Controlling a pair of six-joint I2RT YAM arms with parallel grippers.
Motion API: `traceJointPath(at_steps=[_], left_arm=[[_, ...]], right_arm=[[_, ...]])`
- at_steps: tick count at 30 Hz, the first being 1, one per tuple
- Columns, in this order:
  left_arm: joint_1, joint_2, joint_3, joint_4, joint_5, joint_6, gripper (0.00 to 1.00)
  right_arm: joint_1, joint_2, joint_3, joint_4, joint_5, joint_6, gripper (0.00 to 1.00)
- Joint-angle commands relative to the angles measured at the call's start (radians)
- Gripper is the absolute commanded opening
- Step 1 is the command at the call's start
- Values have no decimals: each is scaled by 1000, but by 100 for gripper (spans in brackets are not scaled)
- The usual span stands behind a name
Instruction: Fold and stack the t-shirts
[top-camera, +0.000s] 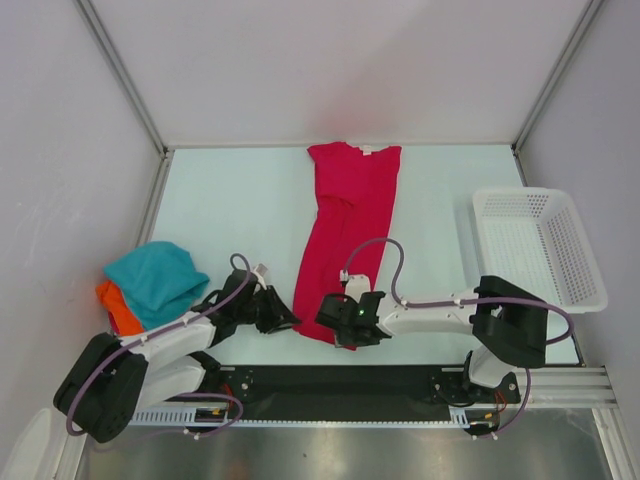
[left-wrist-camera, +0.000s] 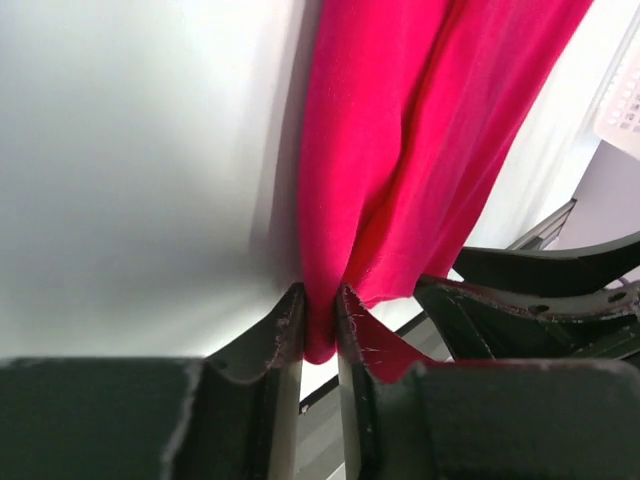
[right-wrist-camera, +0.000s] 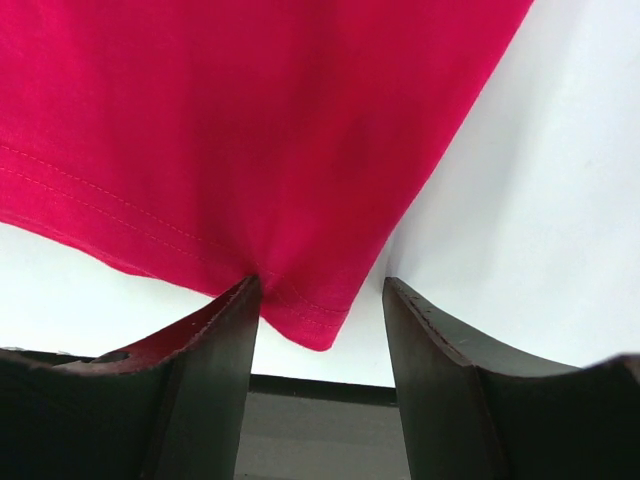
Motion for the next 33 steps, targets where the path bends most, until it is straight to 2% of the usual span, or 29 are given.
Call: traceJointPath(at_steps=[1,4,6,8,10,15,25,29,33], left_arm=[[-5,-51,-3,-54,-1,7,22],[-5,-51,-3,-64,10,20,21],[-5,-42,-3,-69,16,30,26],[-5,-30,2,-71,23,34,39],[-5,-24,11,-74,28,44,46],[-5,-25,26,-74,28,50,44],[-5,-47,43,-100,23,44,55],[-5,-44,54,-103,10,45,56],[-6,-4,28,-28,-16,42,54]], right_arm=[[22,-32,-40,17,19,77,55],[28,-32,-66,35,25,106,52],[31,-29,-74,34,36,122,52],[33,-31,-69,21,54,129,52],[33,-35,-63,1,71,135,52],[31,-34,-55,6,82,129,51],[29,20,-43,17,73,119,52],[26,31,-37,18,79,111,52],[22,43,-37,30,74,102,52]])
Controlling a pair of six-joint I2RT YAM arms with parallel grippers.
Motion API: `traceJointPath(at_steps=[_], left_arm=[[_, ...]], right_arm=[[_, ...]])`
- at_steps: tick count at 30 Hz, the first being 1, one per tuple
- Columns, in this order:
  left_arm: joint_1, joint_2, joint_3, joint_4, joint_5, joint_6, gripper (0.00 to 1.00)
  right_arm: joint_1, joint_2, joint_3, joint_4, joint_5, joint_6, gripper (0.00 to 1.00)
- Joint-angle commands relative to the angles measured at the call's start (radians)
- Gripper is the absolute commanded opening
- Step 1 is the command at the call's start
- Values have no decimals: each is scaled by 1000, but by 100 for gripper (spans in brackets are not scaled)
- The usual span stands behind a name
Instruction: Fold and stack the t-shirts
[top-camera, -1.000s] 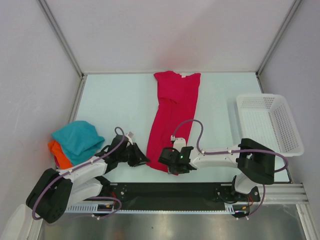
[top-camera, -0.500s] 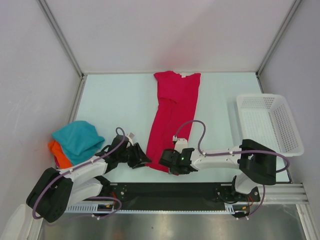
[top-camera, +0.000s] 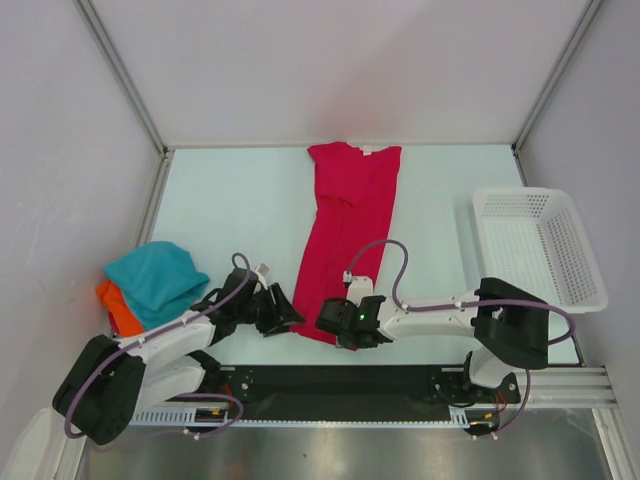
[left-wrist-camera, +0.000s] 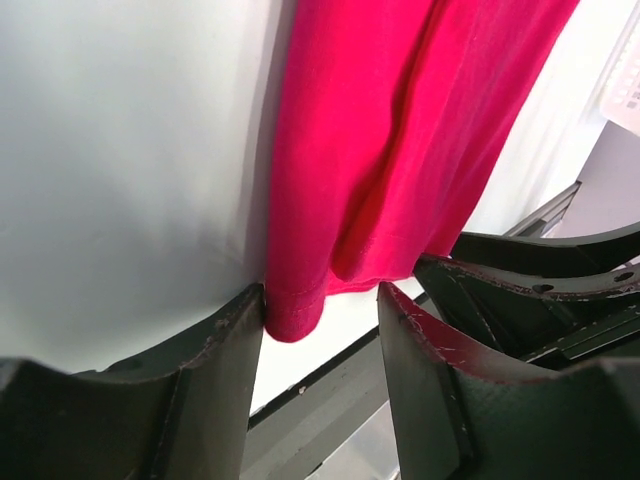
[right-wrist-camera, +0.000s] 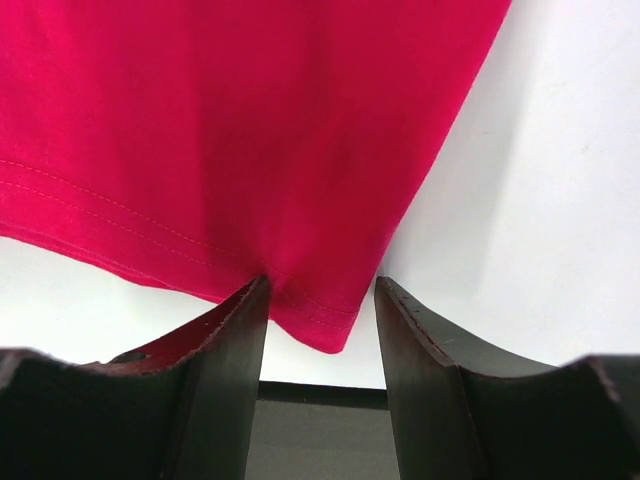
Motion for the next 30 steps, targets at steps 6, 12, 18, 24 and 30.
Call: traceJointPath(at_steps=[6,12,18,24,30], left_arm=[[-7,230,-12,208,-4,20,54],[-10,290,-8,255,8,15,54],[-13,303,-3,275,28,15,17],[-12,284,-5,277,40,12,0],[-13,246,-21,274,54,9,0]], right_arm=[[-14,80,5,9,18,-12,53],[-22,81,-1,3,18,-14,52],[-28,75,-16,14,14,-17,38],[-28,78,-33,34,5,-12,0],[5,55,-22,-17,16,6,0]])
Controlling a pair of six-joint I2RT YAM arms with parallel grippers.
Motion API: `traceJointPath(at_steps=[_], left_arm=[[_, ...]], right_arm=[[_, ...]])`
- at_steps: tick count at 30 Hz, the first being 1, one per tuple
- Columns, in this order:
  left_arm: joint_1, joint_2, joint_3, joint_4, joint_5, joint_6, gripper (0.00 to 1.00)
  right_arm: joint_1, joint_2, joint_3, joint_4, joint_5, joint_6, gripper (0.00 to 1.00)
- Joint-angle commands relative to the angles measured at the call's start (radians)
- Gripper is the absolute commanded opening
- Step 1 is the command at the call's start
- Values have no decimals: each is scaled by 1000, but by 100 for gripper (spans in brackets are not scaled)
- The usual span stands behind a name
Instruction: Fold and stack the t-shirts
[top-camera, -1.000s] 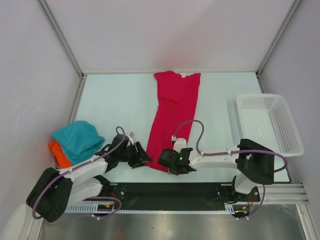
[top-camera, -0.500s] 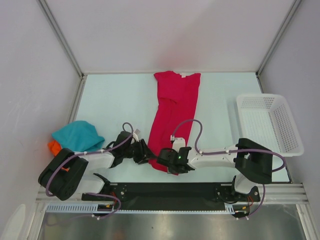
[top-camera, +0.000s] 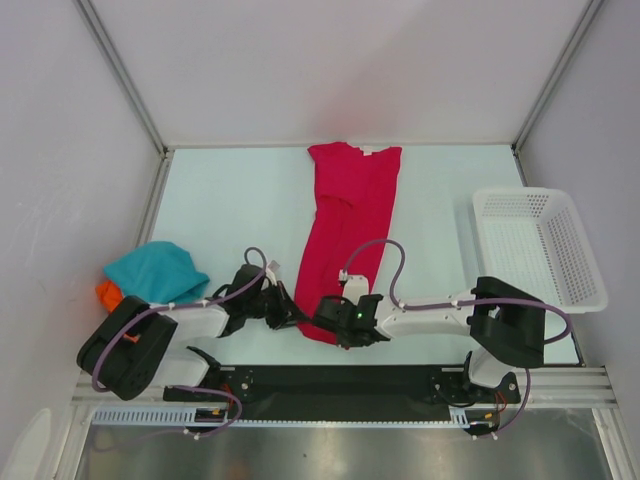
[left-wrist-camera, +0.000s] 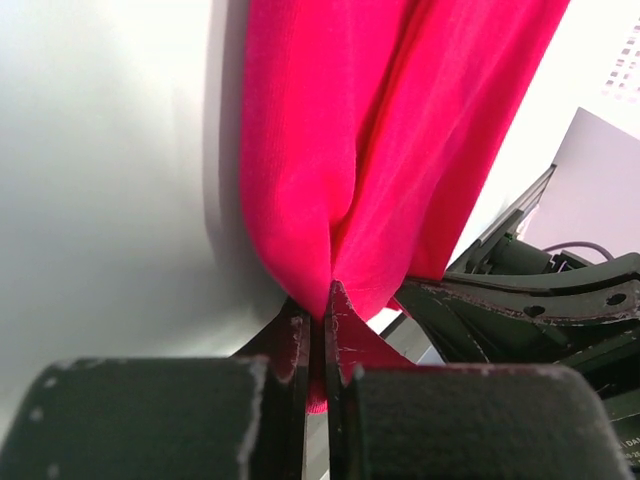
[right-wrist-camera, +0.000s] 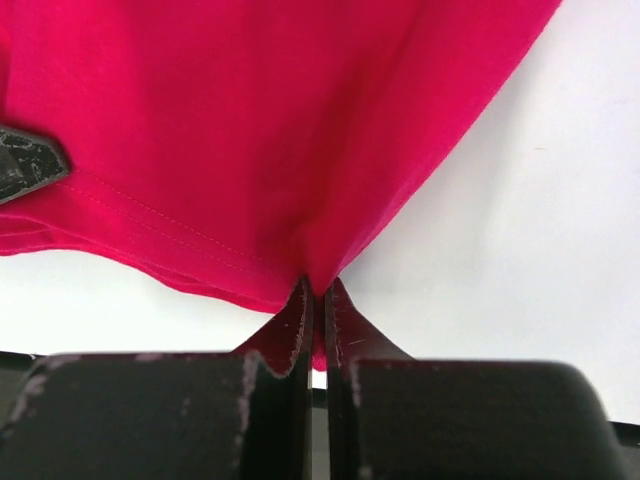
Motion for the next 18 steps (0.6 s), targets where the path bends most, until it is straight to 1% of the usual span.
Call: traceJointPath(at_steps=[1,3,6,7,9,10,12,13,14,16,18], left_arm=[[-7,-40,-33,-53,-18,29,0],[-7,-84,-38,-75,-8,24,0],[-11,-187,-35,-166,-4,19,0],[-13,-257,-31,-231,-7,19,0],[-18,-334,-19,-310,-11,15,0],[-19,-412,-13,-382,-13,10,0],[-22,-489,-1,-443,-2,-16,0],[-24,-554,2,-485,2,-25,0],[-24,-584,4,-503,10,-36,0],[-25,-644,4,-535,10,-62,0],[-24,-655,7,-543,3,-67,0]], right_arm=[[29,25,-29,-82,56,30,0],[49,-7,-15,-160,70,56,0],[98,-70,7,-272,93,97,0],[111,-91,7,-295,93,134,0],[157,-149,11,-358,88,171,0],[173,-166,16,-377,85,208,0],[222,-208,37,-442,82,252,0],[236,-217,49,-469,90,269,0],[250,-225,80,-495,96,303,0],[262,-237,109,-565,116,318,0],[242,-240,149,-611,145,308,0]])
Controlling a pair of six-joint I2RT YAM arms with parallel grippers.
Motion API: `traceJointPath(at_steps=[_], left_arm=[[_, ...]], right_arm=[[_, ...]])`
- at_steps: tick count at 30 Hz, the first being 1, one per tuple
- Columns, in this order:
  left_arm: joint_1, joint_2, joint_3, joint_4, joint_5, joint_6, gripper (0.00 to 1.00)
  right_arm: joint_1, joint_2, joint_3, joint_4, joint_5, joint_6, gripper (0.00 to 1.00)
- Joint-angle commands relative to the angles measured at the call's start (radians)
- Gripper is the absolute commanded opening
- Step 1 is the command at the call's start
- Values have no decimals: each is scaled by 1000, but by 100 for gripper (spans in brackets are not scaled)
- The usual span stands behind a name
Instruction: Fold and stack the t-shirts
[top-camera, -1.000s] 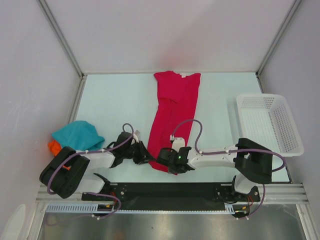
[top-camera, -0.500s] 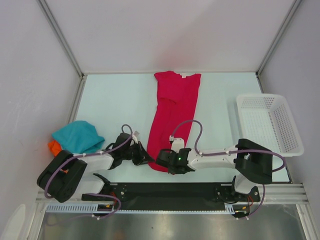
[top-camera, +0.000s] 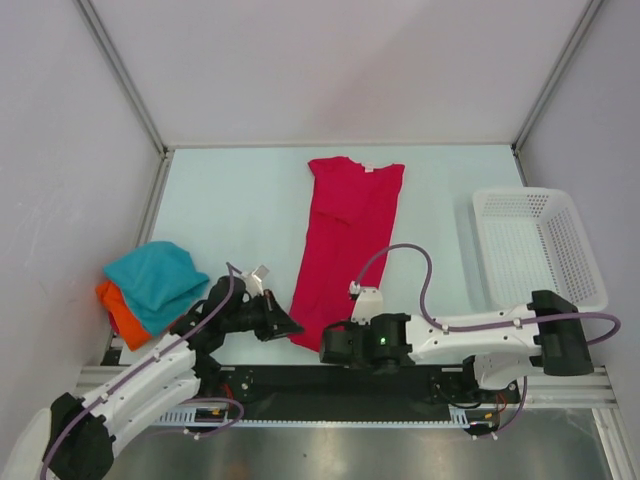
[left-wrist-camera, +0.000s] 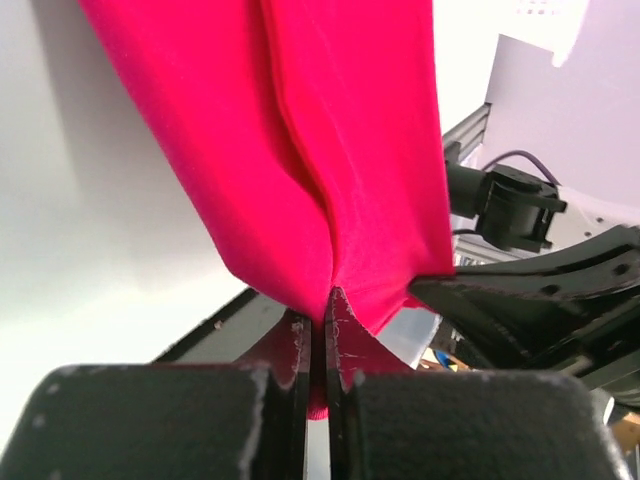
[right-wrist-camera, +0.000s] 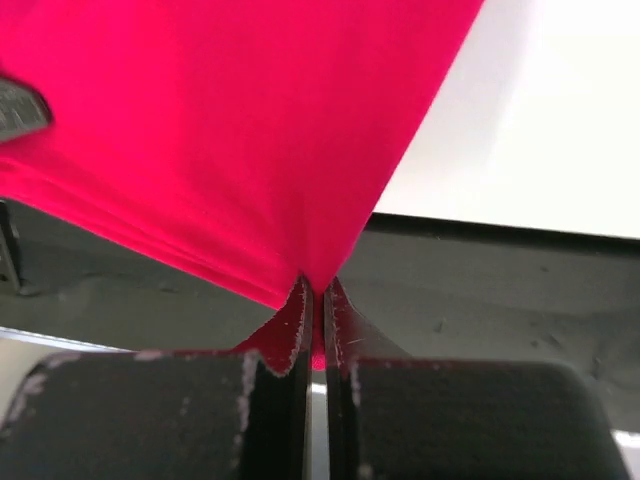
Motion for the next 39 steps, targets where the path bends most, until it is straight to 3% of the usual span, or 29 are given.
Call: traceJointPath(at_steps=[1,3,7,14,20,24,32,34,36,39], left_arm=[[7,-25,39,-104,-44,-41,0],[8,22,59,-79,-44,-24,0],[16,264,198,7,-43,45,0],[82,686,680,27,-12,181,0],[125,990,999,-7,51,206,0],[131,1064,1064,-5,56,186,0],[166,1136,1038,102,78,94,0],[172,1176,1041,153,111,68,1],[174,1194,1058,162,118,53,11],[174,1210,1066,157,108,57,59]], right_arm=[[-20,-24,68,-289,81,45,0],[-74,-30,71,-271,89,-25,0],[-279,-62,41,-151,84,-203,0],[-619,-24,137,54,70,-559,0],[-795,169,295,102,5,-777,0],[-879,287,425,102,-43,-854,0],[-994,460,571,119,-84,-937,0],[-1014,485,594,119,-98,-947,6],[-1036,493,600,154,-121,-964,14],[-1057,485,599,186,-143,-989,33]])
